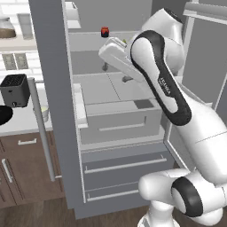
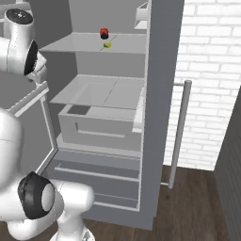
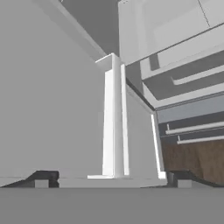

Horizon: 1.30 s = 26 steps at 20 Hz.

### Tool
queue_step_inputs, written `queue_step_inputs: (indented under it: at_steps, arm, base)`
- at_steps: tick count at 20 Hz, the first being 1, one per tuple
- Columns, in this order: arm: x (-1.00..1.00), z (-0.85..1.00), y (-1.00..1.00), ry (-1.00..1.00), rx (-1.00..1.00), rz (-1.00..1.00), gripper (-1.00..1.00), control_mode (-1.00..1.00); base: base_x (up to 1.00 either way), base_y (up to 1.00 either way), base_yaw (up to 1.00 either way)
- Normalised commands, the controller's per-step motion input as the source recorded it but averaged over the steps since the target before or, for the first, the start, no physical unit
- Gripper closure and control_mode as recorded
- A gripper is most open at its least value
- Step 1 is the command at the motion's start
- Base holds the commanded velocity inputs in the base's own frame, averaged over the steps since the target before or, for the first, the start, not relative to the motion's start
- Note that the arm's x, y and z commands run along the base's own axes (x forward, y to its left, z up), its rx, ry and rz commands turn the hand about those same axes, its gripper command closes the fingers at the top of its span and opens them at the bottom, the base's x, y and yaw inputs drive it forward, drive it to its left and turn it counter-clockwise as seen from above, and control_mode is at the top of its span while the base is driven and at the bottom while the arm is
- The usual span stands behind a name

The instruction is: Grab a lemon wedge from the fridge and one ice cube from the ice bowl, and put them in the glass of lemonade.

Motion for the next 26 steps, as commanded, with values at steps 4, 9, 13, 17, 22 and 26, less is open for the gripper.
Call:
queue_step_inputs:
  at_steps: [4,9,13,17,22,26]
  arm:
    - [-0.31,0.05,-0.8,-0.08,-0.35,-0.32,-1.0,-1.0]
    - [-0.62,-0.2,-0.64,-0.18,-0.27,-0.29,-1.0,-1.0]
    - [-0.96,-0.03,-0.57,-0.21,-0.15,-0.11,-1.0,-1.0]
    - [-0.74,-0.04,-0.76,-0.1,-0.06,0.0,-1.0,-1.0]
    - [-0.43,-0.11,-0.58,0.0,0.0,0.07,-1.0,-1.0]
    - [-0.16,0.28,-0.24,0.1,-0.03,0.18,-1.0,-1.0]
  base:
    - [0.0,0.0,0.0]
    - [0.0,0.0,0.0]
    - [0.0,0.0,0.0]
    - [0.0,0.0,0.0]
    - [0.0,0.0,0.0]
    - [0.0,0.0,0.0]
